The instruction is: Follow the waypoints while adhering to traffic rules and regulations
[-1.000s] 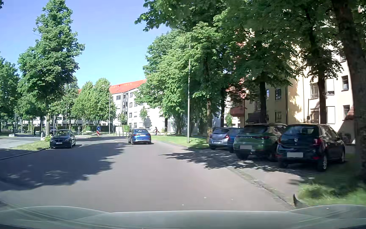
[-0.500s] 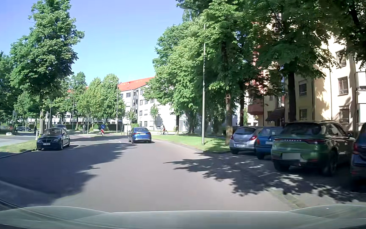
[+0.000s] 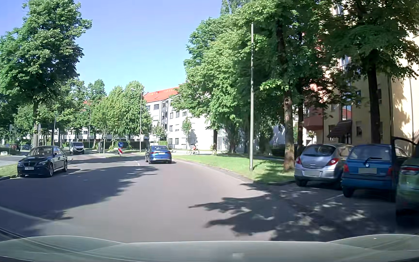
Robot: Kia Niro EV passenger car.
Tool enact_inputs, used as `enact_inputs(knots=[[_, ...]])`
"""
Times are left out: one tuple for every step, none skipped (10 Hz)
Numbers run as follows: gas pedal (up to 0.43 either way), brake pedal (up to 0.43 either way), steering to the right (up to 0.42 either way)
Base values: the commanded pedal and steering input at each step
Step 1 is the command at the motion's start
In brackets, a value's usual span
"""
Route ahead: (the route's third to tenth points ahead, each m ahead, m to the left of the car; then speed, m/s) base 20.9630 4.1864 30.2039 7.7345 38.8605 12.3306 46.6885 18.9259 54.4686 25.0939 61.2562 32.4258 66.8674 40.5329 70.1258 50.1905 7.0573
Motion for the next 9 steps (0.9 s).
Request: enact_inputs(knots=[[0.0, 0.0, -0.043], [0.0, 0.0, -0.041], [0.0, 0.0, -0.04], [0.0, 0.0, -0.04], [0.008, 0.0, -0.041], [0.028, 0.0, -0.041], [0.028, 0.0, -0.045], [0.028, 0.0, -0.049], [0.028, 0.0, -0.054]])
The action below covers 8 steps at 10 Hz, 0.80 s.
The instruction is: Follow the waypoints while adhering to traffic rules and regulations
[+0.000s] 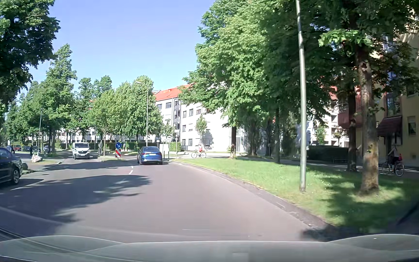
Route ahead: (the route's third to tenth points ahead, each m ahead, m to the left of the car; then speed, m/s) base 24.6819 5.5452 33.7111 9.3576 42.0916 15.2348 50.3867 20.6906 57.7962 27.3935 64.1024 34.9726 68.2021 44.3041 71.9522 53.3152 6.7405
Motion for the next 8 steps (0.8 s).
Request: enact_inputs(knots=[[0.028, 0.0, -0.058], [0.039, 0.0, -0.061], [0.059, 0.0, -0.063], [0.059, 0.0, -0.063], [0.059, 0.0, -0.067], [0.047, 0.0, -0.067], [0.039, 0.0, -0.067], [0.039, 0.0, -0.067]])
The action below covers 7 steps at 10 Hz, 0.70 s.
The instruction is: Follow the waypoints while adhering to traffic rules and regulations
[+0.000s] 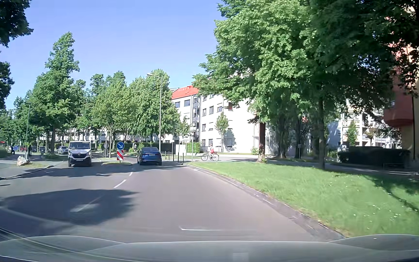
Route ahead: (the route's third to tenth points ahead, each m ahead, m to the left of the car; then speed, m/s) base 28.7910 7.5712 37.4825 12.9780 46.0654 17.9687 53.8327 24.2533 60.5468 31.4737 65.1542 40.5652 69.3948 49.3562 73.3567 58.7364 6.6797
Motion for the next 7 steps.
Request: enact_inputs(knots=[[0.039, 0.0, -0.069], [0.028, 0.0, -0.07], [0.028, 0.0, -0.07], [0.0, 0.0, -0.07], [0.0, 0.0, -0.07], [0.0, 0.0, -0.069], [0.0, 0.0, -0.067]])
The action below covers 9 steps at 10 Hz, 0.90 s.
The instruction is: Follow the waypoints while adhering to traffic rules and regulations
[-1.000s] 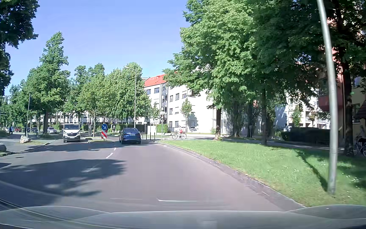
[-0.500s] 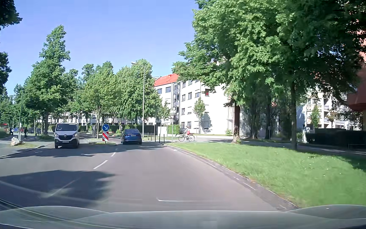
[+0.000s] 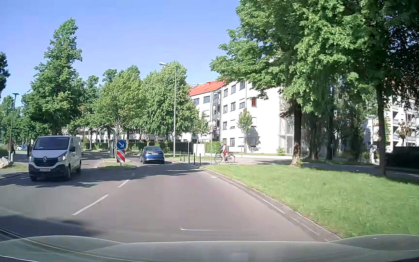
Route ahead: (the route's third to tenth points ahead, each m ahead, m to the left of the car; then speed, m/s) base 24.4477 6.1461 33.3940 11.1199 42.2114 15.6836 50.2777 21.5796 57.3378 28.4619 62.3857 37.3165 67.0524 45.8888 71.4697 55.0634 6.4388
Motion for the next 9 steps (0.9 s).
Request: enact_inputs(knots=[[0.0, 0.0, -0.065], [0.0, 0.024, -0.064], [0.0, 0.116, -0.064], [0.0, 0.177, -0.064], [0.0, 0.22, -0.064], [0.0, 0.232, -0.064], [0.0, 0.238, -0.065], [0.0, 0.22, -0.065], [0.0, 0.091, -0.067]])
